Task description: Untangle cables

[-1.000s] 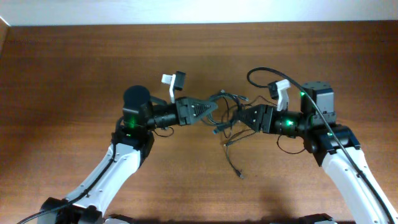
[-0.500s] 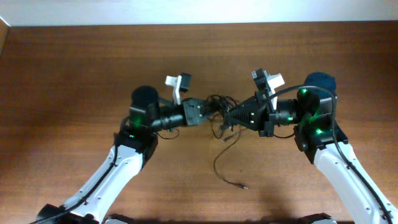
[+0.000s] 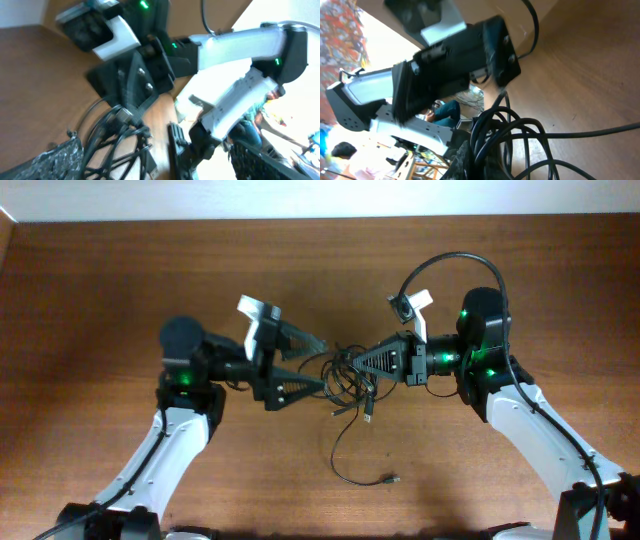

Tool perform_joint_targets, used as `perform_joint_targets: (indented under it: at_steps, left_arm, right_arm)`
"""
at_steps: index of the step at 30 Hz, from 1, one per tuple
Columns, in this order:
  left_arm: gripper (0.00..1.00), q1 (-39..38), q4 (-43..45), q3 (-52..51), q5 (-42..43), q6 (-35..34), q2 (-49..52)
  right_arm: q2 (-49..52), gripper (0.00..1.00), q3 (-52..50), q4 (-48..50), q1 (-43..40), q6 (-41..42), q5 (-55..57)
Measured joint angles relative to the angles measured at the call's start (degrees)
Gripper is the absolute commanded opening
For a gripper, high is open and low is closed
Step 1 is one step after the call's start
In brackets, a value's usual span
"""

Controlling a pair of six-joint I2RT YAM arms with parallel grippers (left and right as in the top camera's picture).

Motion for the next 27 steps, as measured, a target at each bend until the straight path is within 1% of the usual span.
perform_joint_targets:
  at_steps: [1, 2, 3, 4, 5, 6, 7, 10, 11, 12, 14, 15, 16, 17, 18, 19, 20, 21, 22, 23, 24, 25, 26, 27]
  left_arm:
    - [1.00, -1.0, -4.7, 0.2, 0.0, 4.3, -0.1]
    - [0.83, -1.1, -11.1, 0.4, -1.5, 8.0, -0.2]
    - [0.67, -1.2, -18.2, 0.3, -5.2, 12.5, -0.1]
    - [0.52, -1.4, -23.4, 0.2, -9.7, 15.6, 0.0]
    - [0.43, -2.0, -26.4, 0.1, -14.8, 18.3, 0.0]
    - [0.32, -2.9, -26.5, 0.1, -17.3, 19.6, 0.0]
    - [0.00, -4.6, -26.4, 0.1, -20.1, 20.9, 0.0]
    - [0.00, -8.5, -26.6, 0.1, -23.0, 22.1, 0.0]
    - [0.00, -8.2, -26.5, 0.1, -23.4, 21.6, 0.0]
    - [0.00, -7.1, -26.1, 0.1, -23.4, 19.5, 0.0]
    - [0.00, -1.6, -21.2, -0.3, -20.2, 11.7, 0.0]
    - [0.00, 1.5, -16.4, -0.5, -17.7, 5.0, -0.1]
    - [0.00, 2.3, -13.5, -0.9, -16.9, 0.1, 0.0]
    - [0.00, 3.2, -11.0, -1.6, -16.4, -6.2, 0.1]
    - [0.00, 3.4, -10.7, -1.7, -16.5, -9.4, 0.1]
    - [0.00, 3.7, -9.8, -1.7, -16.6, -11.9, 0.2]
    - [0.00, 5.6, -8.6, -1.4, -17.2, -13.8, -0.1]
    - [0.00, 7.3, -9.2, -1.0, -20.2, -17.0, -0.6]
    - [0.00, 7.3, -12.1, -0.7, -23.6, -20.9, -0.7]
    - [0.00, 7.2, -16.7, -0.5, -28.4, -26.2, -0.8]
    - [0.00, 7.2, -19.2, -0.5, -31.3, -29.7, -0.8]
    - [0.00, 7.2, -21.3, -0.5, -34.8, -33.7, -0.8]
    - [0.00, 7.2, -21.6, -0.5, -36.1, -34.4, -0.8]
    - [0.00, 7.2, -21.6, -0.5, -36.5, -32.8, -0.8]
  right_arm:
    - [0.0, 0.04, 0.0, 0.0, 0.0, 1.2, -0.1]
    - [0.0, 0.04, 0.0, 0.0, 0.0, 2.4, -0.3]
    - [0.0, 0.04, 0.0, 0.0, 0.0, 3.5, -0.4]
    - [0.0, 0.04, 0.0, 0.0, 0.0, 4.4, -0.5]
    - [0.0, 0.04, 0.1, 0.0, 0.0, 4.7, -0.5]
    - [0.0, 0.04, 0.1, 0.0, 0.0, 4.8, -0.5]
    - [0.0, 0.04, 0.1, 0.0, 0.0, 4.9, -0.4]
    - [0.0, 0.05, 0.1, 0.0, -0.1, 4.9, 0.2]
    - [0.0, 0.06, 0.1, 0.0, 0.0, 4.0, 1.7]
    - [0.0, 0.06, 0.2, -0.7, 0.1, 2.4, 4.6]
    - [0.0, 0.04, 1.0, -7.2, 1.1, -2.4, 16.1]
    - [-0.2, 0.04, 1.7, -12.4, 2.2, -5.4, 21.7]
    - [-0.5, 0.04, 2.6, -17.9, 3.6, -7.7, 28.3]
    - [-1.2, 0.07, 3.4, -21.3, 5.4, -10.1, 35.4]
    - [-1.7, 0.16, 4.0, -23.8, 5.8, -11.2, 39.4]
    - [-2.0, 0.20, 4.0, -27.1, 5.5, -11.8, 47.2]
    - [-1.2, 0.32, 2.8, -28.9, 3.7, -12.3, 52.4]
    - [0.2, 0.41, 1.4, -30.4, 1.9, -12.1, 58.2]
    - [0.3, 0.47, 1.3, -31.1, 1.9, -12.5, 59.7]
    - [0.3, 0.53, 1.3, -31.6, 1.9, -12.5, 60.6]
    - [0.3, 0.56, 1.3, -32.2, 1.9, -12.7, 60.0]
    - [0.2, 0.56, 1.3, -32.2, 1.9, -12.7, 56.0]
    - [0.0, 0.56, 1.3, -32.0, 1.9, -12.7, 52.4]
    - [-1.1, 0.56, 1.3, -30.4, 1.9, -14.5, 45.2]
